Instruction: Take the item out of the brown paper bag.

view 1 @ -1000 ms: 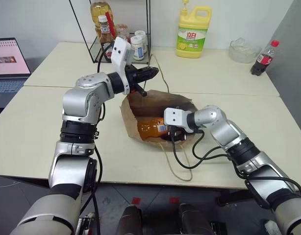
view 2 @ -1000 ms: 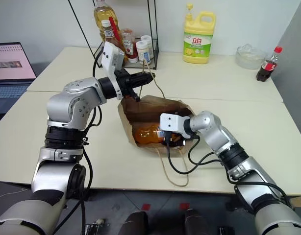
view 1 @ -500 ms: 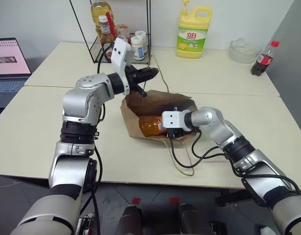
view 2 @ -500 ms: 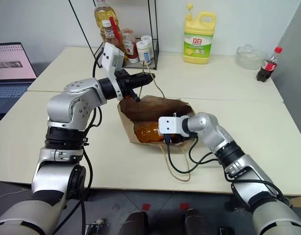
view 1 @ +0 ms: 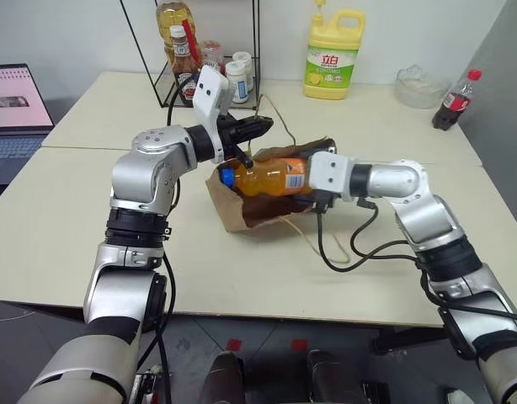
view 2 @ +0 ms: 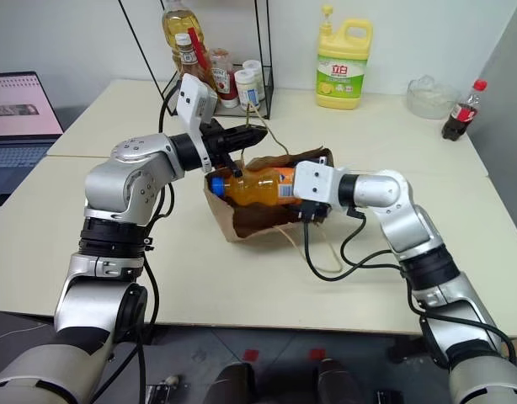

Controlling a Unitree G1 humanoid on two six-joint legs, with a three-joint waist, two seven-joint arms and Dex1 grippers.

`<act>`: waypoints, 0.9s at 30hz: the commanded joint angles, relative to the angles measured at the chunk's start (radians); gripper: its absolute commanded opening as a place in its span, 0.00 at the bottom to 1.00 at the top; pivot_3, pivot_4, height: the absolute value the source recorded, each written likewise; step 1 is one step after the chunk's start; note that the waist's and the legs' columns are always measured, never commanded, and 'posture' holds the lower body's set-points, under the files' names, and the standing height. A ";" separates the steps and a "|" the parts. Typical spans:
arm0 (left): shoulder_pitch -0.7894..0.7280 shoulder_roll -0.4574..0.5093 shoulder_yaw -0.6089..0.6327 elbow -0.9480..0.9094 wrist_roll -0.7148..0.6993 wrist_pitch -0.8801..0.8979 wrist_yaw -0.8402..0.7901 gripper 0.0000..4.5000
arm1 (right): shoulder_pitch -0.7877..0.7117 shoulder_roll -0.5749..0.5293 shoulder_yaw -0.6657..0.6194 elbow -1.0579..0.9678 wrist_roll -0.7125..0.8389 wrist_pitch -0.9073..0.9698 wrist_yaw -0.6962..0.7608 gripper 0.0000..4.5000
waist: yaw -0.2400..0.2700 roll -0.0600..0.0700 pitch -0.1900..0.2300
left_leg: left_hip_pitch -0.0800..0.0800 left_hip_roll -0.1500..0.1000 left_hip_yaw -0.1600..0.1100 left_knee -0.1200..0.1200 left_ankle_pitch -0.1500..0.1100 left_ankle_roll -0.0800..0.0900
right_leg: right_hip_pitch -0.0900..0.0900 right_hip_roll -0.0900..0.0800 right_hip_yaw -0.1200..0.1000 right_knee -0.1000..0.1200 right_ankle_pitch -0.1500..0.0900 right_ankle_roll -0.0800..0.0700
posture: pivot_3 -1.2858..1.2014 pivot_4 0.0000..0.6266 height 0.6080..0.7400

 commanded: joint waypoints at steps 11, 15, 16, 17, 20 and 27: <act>-0.016 -0.003 0.013 0.012 0.006 -0.023 -0.002 0.00 | 0.154 -0.195 -0.302 -0.356 0.210 0.180 -0.019 0.76 | 0.005 0.000 0.000 | -0.001 0.000 0.000 0.000 -0.002 0.003 | 0.000 0.000 0.000 -0.001 0.000 0.000 | 0.52 0.24 1.00; -0.016 -0.003 0.013 0.013 0.005 -0.025 -0.005 0.00 | 0.225 -0.249 -0.347 -0.334 0.207 0.150 -0.031 0.76 | 0.009 0.000 0.000 | -0.001 0.000 0.000 0.000 -0.002 0.003 | 0.001 0.000 0.000 -0.002 0.000 0.000 | 0.52 0.24 1.00; -0.014 -0.002 0.013 0.011 0.004 -0.024 -0.006 0.00 | 0.237 -0.254 -0.364 -0.332 0.215 0.161 -0.042 0.76 | 0.009 0.000 0.000 | -0.001 0.000 0.000 0.000 -0.002 0.003 | 0.000 0.000 0.000 -0.002 0.000 0.000 | 0.52 0.24 1.00; -0.014 -0.001 0.012 0.011 0.005 -0.025 -0.007 0.00 | 0.252 -0.269 -0.397 -0.320 0.225 0.167 -0.048 0.76 | 0.009 0.000 0.000 | -0.001 0.000 0.000 0.000 -0.002 0.003 | 0.000 0.000 0.000 -0.002 0.000 0.000 | 0.52 0.24 1.00; -0.011 0.005 0.012 0.011 0.005 -0.025 -0.008 0.00 | 0.284 -0.303 -0.470 -0.301 0.254 0.186 -0.056 0.76 | 0.009 0.000 0.000 | -0.001 0.000 0.000 0.000 -0.002 0.003 | 0.000 0.000 0.000 -0.002 0.000 0.000 | 0.52 0.24 1.00; -0.003 0.012 0.010 0.023 0.027 -0.037 0.015 0.00 | 0.267 -0.285 -0.598 -0.245 0.315 0.266 -0.171 0.76 | 0.009 0.000 0.000 | -0.001 0.000 0.000 0.000 -0.002 0.003 | 0.000 0.000 0.001 -0.002 0.000 0.000 | 0.52 0.24 1.00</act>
